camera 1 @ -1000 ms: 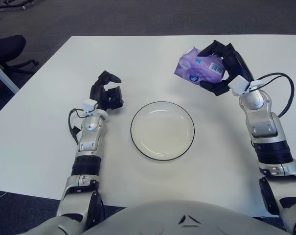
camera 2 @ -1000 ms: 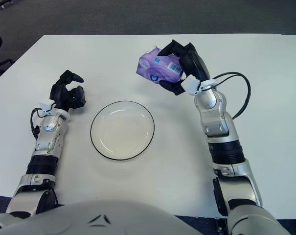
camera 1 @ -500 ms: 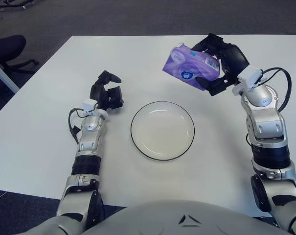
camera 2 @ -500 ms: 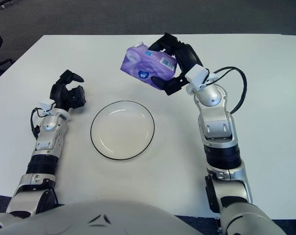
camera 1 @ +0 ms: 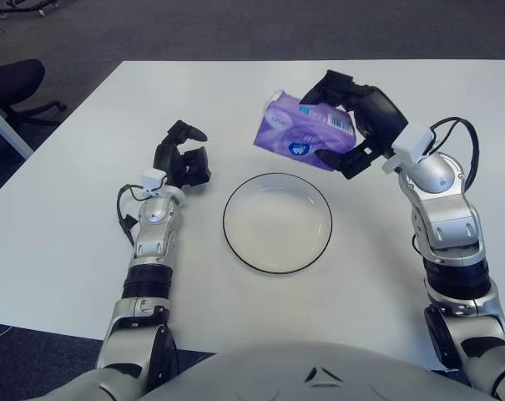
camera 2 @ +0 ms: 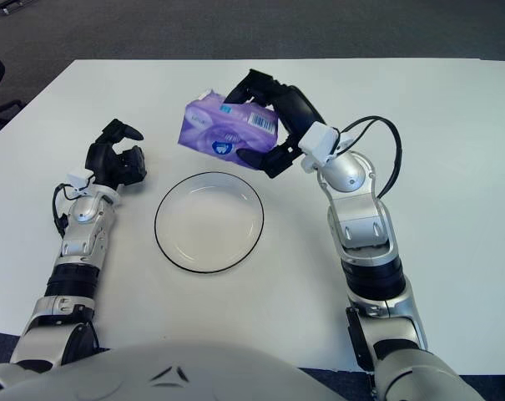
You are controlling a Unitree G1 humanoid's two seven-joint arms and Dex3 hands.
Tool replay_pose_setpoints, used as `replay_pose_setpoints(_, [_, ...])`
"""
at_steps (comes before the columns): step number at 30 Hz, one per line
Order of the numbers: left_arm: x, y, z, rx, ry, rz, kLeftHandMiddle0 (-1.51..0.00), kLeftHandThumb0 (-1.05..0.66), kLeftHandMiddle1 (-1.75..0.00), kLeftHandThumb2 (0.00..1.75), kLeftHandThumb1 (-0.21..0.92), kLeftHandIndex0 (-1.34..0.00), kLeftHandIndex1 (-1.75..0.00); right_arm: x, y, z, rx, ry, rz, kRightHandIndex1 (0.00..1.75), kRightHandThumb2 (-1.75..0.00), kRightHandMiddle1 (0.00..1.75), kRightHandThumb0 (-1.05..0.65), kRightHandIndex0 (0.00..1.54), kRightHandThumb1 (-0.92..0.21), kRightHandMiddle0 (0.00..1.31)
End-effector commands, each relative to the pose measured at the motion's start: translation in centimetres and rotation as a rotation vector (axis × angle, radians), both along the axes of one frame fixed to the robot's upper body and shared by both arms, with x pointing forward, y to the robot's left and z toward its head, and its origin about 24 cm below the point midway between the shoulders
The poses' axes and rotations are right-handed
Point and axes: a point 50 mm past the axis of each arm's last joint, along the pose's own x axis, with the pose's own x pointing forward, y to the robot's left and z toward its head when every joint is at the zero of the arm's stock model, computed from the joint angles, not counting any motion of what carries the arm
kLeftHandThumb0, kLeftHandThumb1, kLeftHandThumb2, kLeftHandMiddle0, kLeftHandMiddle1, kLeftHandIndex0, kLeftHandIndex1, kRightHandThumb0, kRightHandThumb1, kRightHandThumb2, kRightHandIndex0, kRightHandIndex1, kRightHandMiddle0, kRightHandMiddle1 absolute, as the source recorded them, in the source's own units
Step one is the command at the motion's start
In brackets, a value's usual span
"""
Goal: Put the tissue paper into the plate.
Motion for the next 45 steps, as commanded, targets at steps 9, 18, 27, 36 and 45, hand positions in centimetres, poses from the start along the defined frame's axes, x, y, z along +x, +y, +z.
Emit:
replay_pose_setpoints(9, [-4.1, -0.7, -7.3, -0.078, 0.270, 0.026, -1.32, -0.47, -1.75, 1.26, 0.36, -0.58, -1.75, -1.0, 1.1, -1.0, -0.030, 0.042, 0.130, 1.75, -1.52, 1.75, 0.54, 0.75, -0.14, 1.03])
replay_pose_setpoints(18, [-4.1, -0.8, -7.3, -0.080, 0.268, 0.028, -1.32, -0.46, -1.75, 1.26, 0.36, -0.58, -1.75, -1.4, 1.5, -2.0, -0.083, 0.066, 0.199, 1.75, -1.57, 1.75, 0.56, 0.79, -0.10, 1.07])
replay_pose_setpoints(27, [-4.1, -0.8, -7.3, -0.081, 0.268, 0.031, -1.32, -0.46, -1.75, 1.25, 0.37, -0.57, -1.75, -1.5, 1.9, -2.6, -0.128, 0.091, 0.311, 1.75, -1.59, 1.75, 0.57, 0.80, -0.09, 1.05])
replay_pose_setpoints(36, [-4.1, -0.9, -7.2, -0.091, 0.268, 0.032, -1.32, -0.46, -1.75, 1.25, 0.37, -0.57, -1.75, -1.6, 2.2, -2.6, -0.296, -0.004, 0.286, 1.75, -1.54, 1.62, 0.18, 0.80, -0.09, 0.73])
replay_pose_setpoints(45, [-4.1, -0.9, -7.2, -0.086, 0.272, 0.040, -1.33, -0.47, -1.75, 1.29, 0.34, -0.60, -1.75, -1.8, 2.4, -2.9, -0.409, -0.053, 0.330, 1.42, -1.05, 1.59, -0.45, 0.19, -0.36, 0.10])
